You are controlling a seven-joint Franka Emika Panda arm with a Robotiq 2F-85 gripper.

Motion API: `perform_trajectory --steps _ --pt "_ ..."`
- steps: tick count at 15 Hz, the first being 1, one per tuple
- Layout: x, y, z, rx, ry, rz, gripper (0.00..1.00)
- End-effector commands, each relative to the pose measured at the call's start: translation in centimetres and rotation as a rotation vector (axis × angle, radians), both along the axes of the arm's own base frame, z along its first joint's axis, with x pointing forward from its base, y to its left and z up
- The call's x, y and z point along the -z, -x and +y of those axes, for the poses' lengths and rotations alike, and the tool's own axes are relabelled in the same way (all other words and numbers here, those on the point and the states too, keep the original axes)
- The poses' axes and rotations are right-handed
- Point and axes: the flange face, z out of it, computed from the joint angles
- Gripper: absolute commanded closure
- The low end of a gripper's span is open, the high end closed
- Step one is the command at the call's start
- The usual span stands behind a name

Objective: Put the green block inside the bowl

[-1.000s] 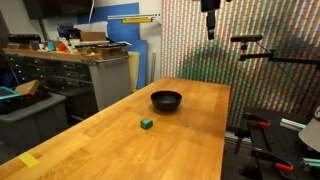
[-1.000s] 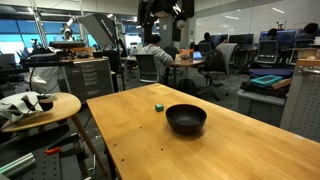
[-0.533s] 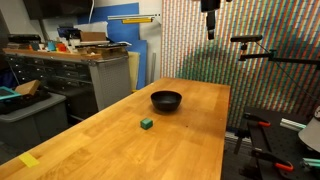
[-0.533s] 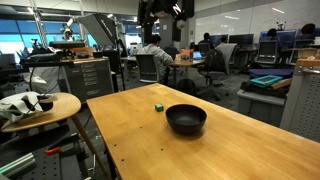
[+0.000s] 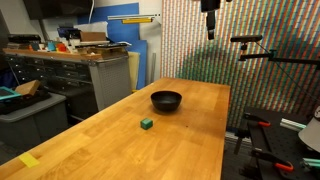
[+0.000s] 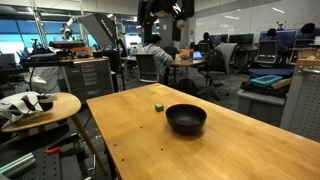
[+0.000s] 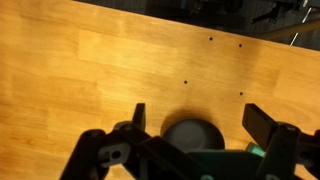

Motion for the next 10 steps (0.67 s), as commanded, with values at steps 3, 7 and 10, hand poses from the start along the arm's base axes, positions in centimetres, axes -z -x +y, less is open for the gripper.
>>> perform_trajectory --steps 3,7,10 --pt "0.6 -0.5 0.0 0.046 0.022 0.006 0.00" --pt "1.9 -2.0 1.5 0.113 0.041 0.004 0.00" --pt "3.0 -3.4 3.5 0.167 0.069 -0.003 0.00"
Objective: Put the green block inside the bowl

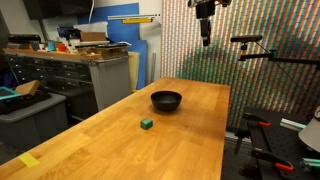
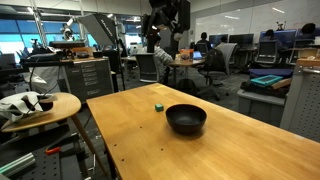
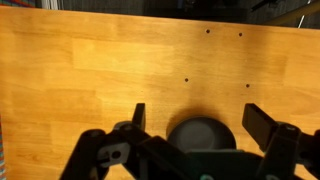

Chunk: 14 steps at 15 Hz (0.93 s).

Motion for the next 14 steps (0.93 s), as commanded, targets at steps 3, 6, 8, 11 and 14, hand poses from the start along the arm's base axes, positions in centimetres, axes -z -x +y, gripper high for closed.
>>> perform_trajectory --steps 3,6,8,11,14 --pt "2.0 -3.3 4.2 0.100 0.062 -0.022 0.00" --pt "3.4 -4.7 6.8 0.152 0.083 -0.035 0.00" --pt "4.5 -5.6 8.4 0.188 0.086 -0.033 0.00" --pt "6.4 -6.9 10.4 0.236 0.086 -0.035 0.00" --pt "8.5 -8.3 12.4 0.263 0.077 -0.040 0.00"
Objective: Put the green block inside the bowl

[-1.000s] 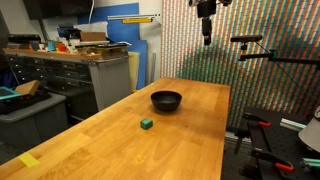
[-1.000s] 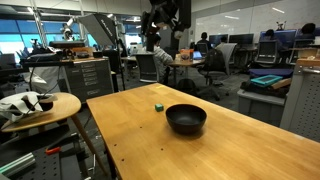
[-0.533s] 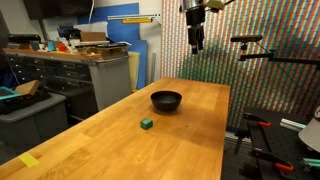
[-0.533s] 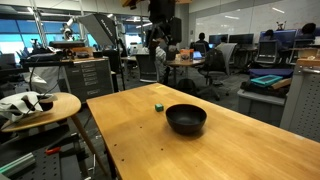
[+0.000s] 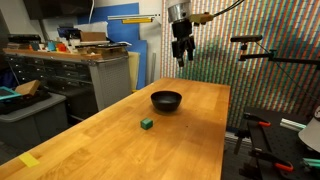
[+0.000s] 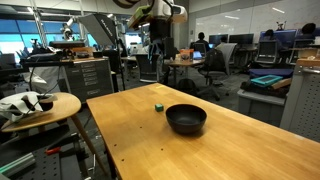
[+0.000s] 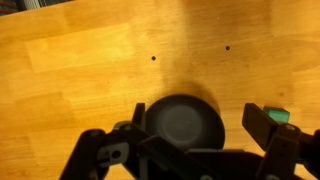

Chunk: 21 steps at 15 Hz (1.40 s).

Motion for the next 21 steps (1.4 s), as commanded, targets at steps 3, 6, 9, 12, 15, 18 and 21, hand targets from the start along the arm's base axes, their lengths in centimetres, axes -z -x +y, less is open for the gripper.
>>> perform_trajectory --steps 3,6,9,12,15,18,21 --pt "3.0 -3.6 4.0 0.064 -0.020 -0.030 0.00" --pt "4.5 -5.1 6.3 0.086 -0.032 -0.071 0.00" --pt "5.9 -6.3 8.4 0.105 -0.047 -0.093 0.00" --pt "7.3 -7.4 9.9 0.109 -0.053 -0.109 0.00" --pt "9.0 -8.3 11.4 0.093 -0.059 -0.117 0.00" --pt "10.7 -8.9 13.3 0.055 -0.073 -0.133 0.00" --pt "12.1 -9.2 15.6 0.004 -0.084 -0.162 0.00"
